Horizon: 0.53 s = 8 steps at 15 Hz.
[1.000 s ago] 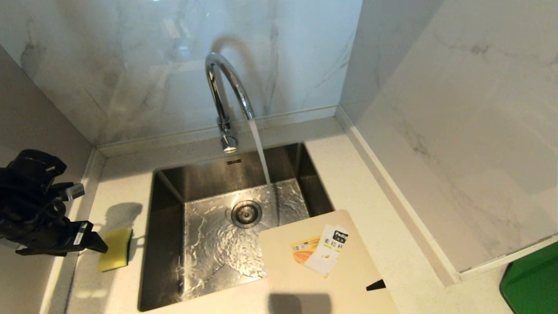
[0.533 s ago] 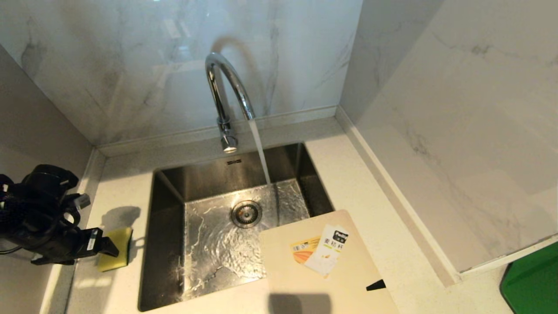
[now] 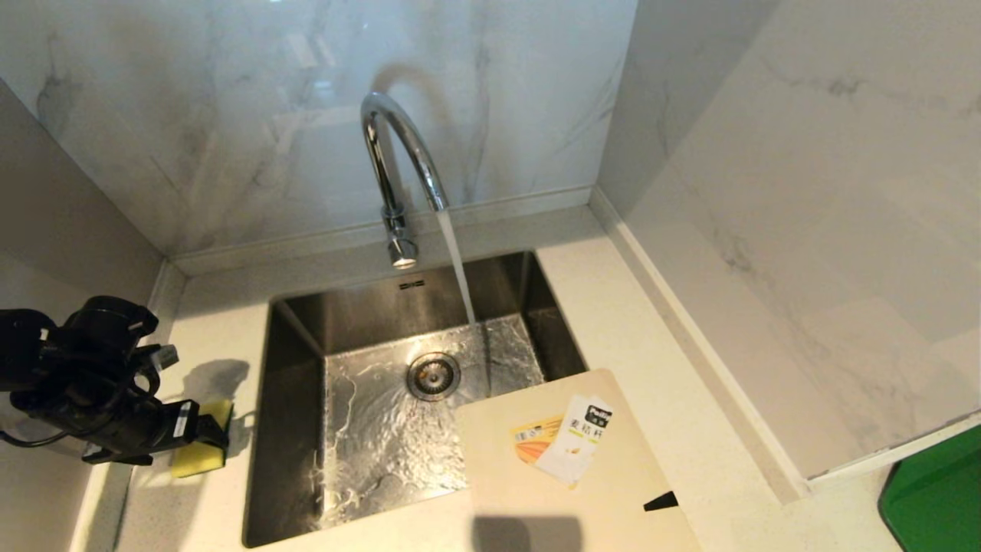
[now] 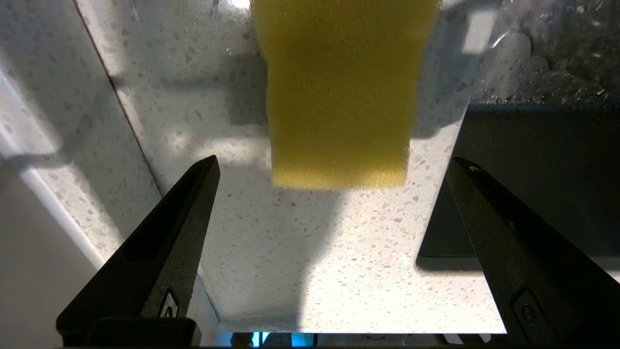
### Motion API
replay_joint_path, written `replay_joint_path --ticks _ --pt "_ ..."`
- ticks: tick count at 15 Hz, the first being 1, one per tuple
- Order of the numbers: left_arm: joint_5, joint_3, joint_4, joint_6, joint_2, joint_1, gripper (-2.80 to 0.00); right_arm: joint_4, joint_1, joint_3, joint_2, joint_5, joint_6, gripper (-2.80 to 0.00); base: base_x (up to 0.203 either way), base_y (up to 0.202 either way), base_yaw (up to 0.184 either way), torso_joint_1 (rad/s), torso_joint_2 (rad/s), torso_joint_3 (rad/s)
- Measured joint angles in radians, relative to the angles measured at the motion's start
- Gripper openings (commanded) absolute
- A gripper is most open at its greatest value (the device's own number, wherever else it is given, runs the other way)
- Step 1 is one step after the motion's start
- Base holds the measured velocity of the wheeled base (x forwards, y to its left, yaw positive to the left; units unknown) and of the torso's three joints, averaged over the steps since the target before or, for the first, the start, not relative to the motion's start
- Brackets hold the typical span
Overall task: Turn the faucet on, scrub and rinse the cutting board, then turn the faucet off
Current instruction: Pick up the cleaning cloth
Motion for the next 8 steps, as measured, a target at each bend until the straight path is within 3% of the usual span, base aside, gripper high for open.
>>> replay_joint_path --ticks 8 --pt "-0.002 -0.045 -0.005 0.002 0.059 0.0 0.0 0.0 0.0 0.0 0.0 0.0 0.0 -2.8 0.0 0.0 0.0 0.0 0.0 0.0"
